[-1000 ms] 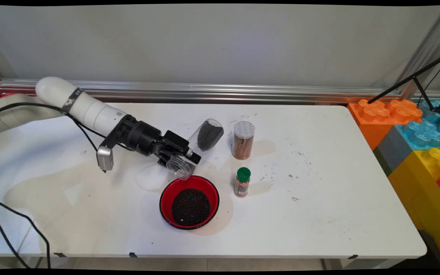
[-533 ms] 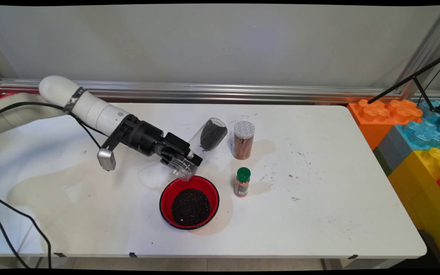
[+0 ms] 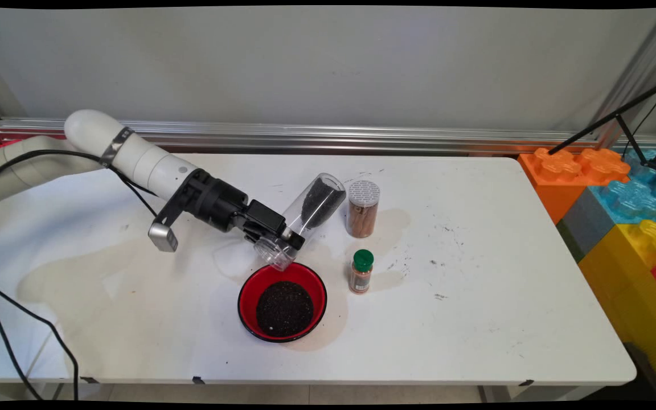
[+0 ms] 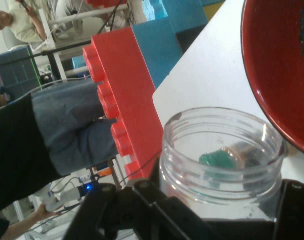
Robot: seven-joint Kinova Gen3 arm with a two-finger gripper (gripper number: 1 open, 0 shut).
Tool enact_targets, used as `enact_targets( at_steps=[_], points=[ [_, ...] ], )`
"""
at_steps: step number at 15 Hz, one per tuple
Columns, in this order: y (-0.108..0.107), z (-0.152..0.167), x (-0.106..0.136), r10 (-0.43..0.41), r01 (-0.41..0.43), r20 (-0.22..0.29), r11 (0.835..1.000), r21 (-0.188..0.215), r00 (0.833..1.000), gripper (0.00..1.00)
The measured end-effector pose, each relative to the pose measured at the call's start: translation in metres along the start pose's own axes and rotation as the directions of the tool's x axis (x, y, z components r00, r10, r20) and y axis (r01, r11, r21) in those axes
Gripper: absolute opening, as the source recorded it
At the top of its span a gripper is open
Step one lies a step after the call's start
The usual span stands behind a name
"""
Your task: Pour the black seasoning powder in the red bowl
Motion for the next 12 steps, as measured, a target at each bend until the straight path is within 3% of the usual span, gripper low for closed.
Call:
enact_targets(
  at_steps=[12],
  points=[
    [-0.0065,0.0078,-0.0086,0.111,-0.111,-0.034,0.994,0.016,0.993,0.00]
  ],
)
